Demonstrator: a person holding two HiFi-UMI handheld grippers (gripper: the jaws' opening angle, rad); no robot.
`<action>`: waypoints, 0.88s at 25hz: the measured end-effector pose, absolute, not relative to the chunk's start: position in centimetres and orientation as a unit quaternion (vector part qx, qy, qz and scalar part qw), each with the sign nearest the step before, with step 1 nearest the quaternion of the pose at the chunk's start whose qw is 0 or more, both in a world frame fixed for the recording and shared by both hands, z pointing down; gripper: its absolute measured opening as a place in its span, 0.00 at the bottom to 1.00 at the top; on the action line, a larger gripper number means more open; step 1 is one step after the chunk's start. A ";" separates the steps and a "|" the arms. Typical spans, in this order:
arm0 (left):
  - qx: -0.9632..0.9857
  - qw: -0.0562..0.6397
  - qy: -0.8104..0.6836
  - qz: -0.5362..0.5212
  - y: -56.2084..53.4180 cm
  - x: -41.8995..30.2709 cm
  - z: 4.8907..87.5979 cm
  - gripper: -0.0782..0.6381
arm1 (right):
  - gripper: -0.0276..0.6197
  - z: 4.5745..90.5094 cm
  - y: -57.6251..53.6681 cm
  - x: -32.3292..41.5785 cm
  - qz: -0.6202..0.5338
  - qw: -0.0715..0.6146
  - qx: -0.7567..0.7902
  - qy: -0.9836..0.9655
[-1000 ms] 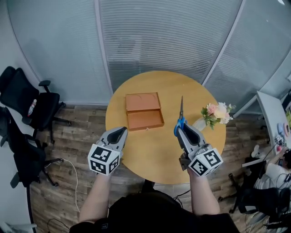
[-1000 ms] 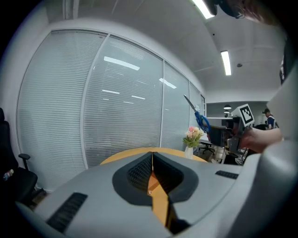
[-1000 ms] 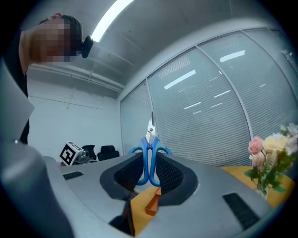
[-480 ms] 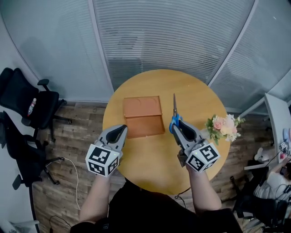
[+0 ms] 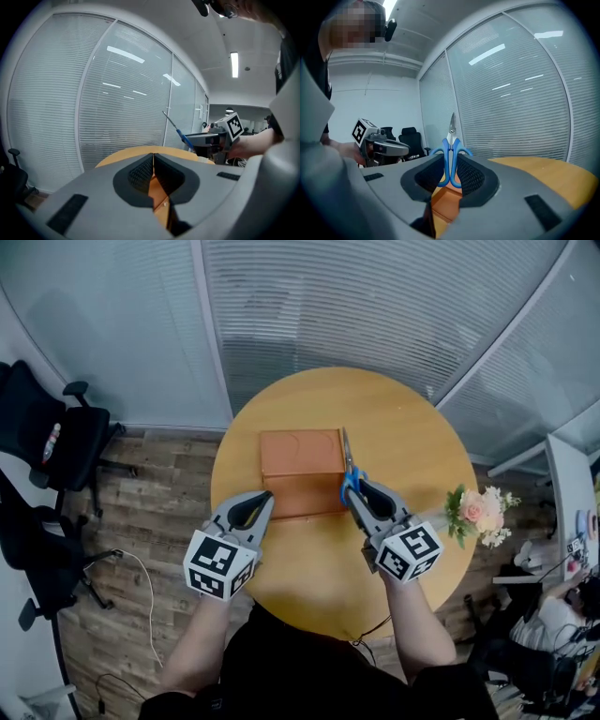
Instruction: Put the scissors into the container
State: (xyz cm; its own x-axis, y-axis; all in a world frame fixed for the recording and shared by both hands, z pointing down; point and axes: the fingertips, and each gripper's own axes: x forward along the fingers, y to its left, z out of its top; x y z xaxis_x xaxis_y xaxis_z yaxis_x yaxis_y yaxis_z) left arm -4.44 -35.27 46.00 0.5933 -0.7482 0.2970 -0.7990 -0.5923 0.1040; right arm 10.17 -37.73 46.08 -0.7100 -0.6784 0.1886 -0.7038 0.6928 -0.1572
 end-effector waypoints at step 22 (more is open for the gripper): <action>0.881 0.174 -0.427 0.108 -36.9 -5.8 51.2 0.13 | 0.20 63.3 -41.4 5.6 0.090 0.310 0.242 -0.915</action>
